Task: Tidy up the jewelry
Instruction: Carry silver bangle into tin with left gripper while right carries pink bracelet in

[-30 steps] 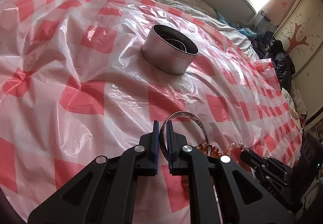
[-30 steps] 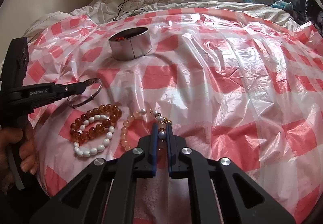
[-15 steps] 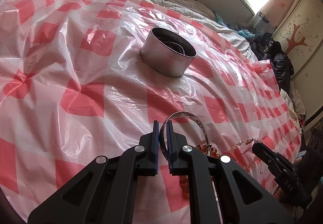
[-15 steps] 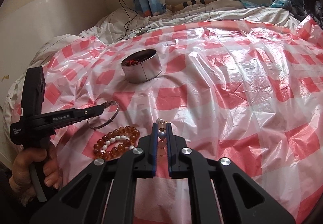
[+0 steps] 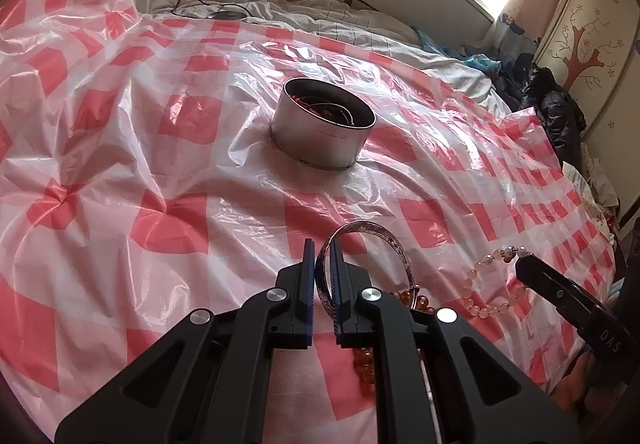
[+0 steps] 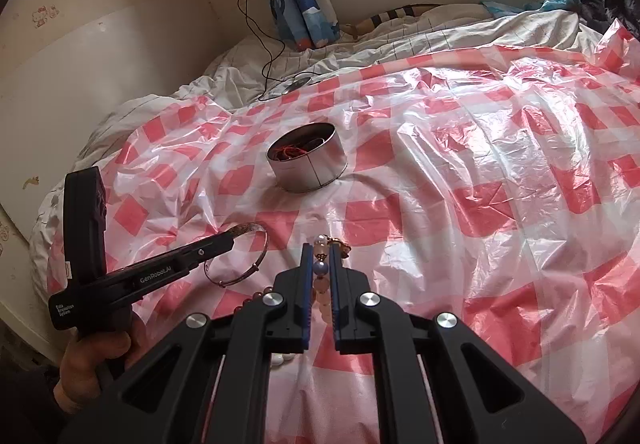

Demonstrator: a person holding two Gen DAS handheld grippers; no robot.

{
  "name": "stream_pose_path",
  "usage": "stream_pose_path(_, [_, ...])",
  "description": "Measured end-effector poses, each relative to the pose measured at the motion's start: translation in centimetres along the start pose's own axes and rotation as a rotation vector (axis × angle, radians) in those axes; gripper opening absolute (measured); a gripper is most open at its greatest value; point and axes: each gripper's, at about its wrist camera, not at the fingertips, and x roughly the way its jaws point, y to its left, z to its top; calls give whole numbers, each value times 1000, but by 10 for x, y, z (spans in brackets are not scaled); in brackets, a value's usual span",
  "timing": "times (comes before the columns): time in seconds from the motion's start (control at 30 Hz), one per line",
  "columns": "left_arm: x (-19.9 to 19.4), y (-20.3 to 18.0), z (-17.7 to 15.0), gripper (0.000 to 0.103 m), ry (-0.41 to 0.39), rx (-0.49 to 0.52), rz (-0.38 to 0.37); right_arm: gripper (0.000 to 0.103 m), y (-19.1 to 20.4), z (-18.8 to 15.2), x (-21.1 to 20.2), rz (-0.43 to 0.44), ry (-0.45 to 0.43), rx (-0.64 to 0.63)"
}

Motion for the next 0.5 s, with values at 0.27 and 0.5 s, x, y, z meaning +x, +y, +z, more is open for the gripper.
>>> stream_pose_path(0.27, [-6,-4,0,7,-24,31,14,9,-1,-1,2,8,2,9])
stream_pose_path(0.5, [-7,-5,1,7,-29,35,19,8,0,-1,2,14,-3,11])
